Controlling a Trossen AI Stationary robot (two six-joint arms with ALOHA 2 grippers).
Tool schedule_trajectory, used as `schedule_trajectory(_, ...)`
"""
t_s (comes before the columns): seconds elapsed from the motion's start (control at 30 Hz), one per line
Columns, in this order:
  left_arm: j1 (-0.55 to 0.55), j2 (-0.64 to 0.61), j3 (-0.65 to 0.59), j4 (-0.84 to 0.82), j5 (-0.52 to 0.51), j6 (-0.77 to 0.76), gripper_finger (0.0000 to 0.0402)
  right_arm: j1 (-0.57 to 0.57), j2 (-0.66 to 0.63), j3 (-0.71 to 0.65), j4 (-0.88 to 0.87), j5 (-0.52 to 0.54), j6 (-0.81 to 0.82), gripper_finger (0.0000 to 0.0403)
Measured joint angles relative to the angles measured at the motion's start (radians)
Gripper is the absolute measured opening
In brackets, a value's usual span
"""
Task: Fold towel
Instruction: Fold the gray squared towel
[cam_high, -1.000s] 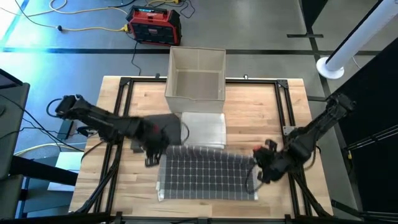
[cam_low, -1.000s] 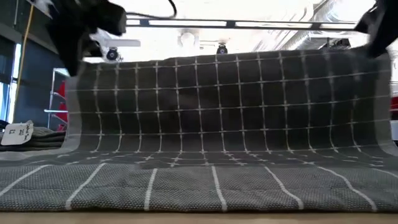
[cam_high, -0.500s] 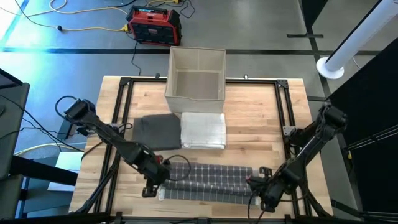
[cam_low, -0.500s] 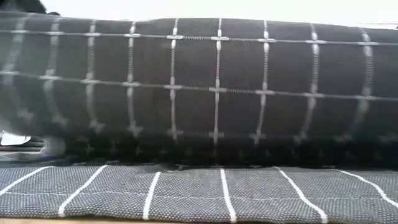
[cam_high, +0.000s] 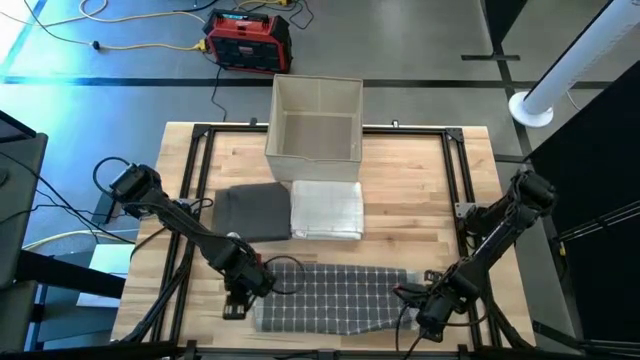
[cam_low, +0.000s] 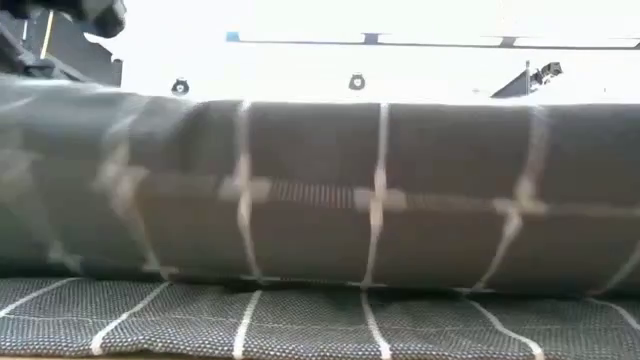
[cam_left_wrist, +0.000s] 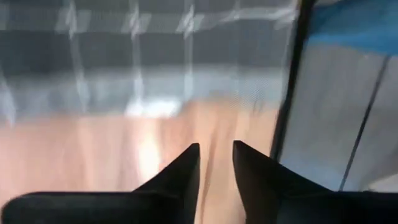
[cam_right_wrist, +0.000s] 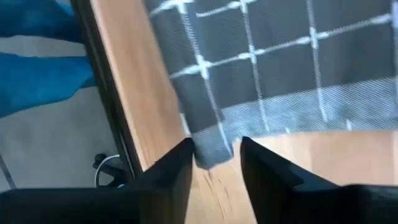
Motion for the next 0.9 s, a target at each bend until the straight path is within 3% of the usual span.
schedule_trajectory(0.13, 0.023, -0.067, 0.0, -0.108, -0.011, 0.015, 0.0118, -0.009, 0.012, -0.041, 0.061, 0.015, 0.191, 0.0145)
schedule_trajectory(0.3, 0.032, -0.102, 0.002, -0.116, -0.213, 0.019, 0.0117, -0.026, 0.079, -0.073, 0.147, 0.029, 0.298, 0.0139)
schedule_trajectory(0.5, 0.043, -0.077, -0.086, 0.041, -0.143, 0.029, 0.0101, -0.054, 0.173, -0.088, 0.208, 0.054, 0.388, 0.013)
schedule_trajectory(0.63, 0.041, -0.077, -0.15, 0.113, -0.155, 0.006, 0.009, -0.072, 0.235, -0.098, 0.248, 0.071, 0.449, 0.0124)
schedule_trajectory(0.7, 0.04, -0.077, -0.182, 0.148, -0.161, -0.006, 0.0085, -0.082, 0.25, -0.093, 0.225, 0.071, 0.476, 0.0099)
schedule_trajectory(0.8, 0.039, -0.078, -0.23, 0.202, -0.17, -0.024, 0.0077, -0.104, 0.224, -0.085, 0.092, 0.102, 0.469, 0.0025)
schedule_trajectory(0.9, 0.038, -0.078, -0.278, 0.255, -0.179, -0.042, 0.0069, -0.148, 0.148, -0.089, -0.06, 0.129, 0.45, 0.0011)
